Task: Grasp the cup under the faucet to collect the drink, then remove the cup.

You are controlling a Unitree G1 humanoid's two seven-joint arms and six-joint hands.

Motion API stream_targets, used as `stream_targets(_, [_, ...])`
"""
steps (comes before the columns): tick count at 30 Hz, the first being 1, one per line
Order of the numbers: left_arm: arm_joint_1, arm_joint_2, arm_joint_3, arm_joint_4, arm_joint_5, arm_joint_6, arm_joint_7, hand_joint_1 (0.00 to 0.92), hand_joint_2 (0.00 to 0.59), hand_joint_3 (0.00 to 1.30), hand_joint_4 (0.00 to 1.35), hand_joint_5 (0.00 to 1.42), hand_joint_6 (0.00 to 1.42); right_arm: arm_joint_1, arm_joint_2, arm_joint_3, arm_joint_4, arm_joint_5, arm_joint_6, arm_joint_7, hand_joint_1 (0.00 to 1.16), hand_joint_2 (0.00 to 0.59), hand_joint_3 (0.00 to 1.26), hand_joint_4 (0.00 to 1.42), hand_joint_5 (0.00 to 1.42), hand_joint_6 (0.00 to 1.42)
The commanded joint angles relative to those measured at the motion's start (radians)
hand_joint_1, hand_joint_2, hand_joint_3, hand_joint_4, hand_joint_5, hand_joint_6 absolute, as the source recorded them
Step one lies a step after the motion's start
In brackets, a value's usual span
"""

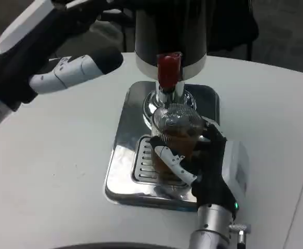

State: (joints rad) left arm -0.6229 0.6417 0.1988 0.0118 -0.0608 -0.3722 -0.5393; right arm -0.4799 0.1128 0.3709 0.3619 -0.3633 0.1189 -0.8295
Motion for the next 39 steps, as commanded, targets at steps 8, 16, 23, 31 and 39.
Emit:
stream_targets(8, [0.110,0.017,0.115,-0.007,-0.041,0.025,0.046,0.000,0.054,0.25,0.23,0.31,0.43,0.104,0.148,0.040,-0.134,0.014,0.023,0.018,0.72,0.245,0.71,0.82,0.91,0.57])
stream_targets(16, [0.133,0.017,0.119,0.000,-0.037,0.026,0.064,0.000,0.054,0.25,0.23,0.31,0.43,0.152,0.115,0.041,-0.231,0.004,0.033,0.047,0.73,0.249,0.75,0.86,0.95,0.63])
stream_targets(23, [0.121,0.017,0.117,0.025,-0.028,0.022,0.085,0.000,0.053,0.26,0.24,0.32,0.44,0.216,0.065,0.067,-0.307,-0.029,0.073,0.098,0.72,0.244,0.76,0.86,0.97,0.65])
stream_targets(31, [0.119,0.026,0.120,0.043,-0.030,0.013,0.095,0.000,0.058,0.27,0.24,0.32,0.45,0.265,0.041,0.072,-0.360,-0.050,0.088,0.127,0.72,0.244,0.76,0.88,0.98,0.65])
stream_targets(39, [0.129,0.028,0.122,0.051,-0.030,0.009,0.098,0.000,0.059,0.27,0.24,0.32,0.45,0.297,0.028,0.074,-0.405,-0.062,0.075,0.143,0.72,0.244,0.77,0.88,1.00,0.66])
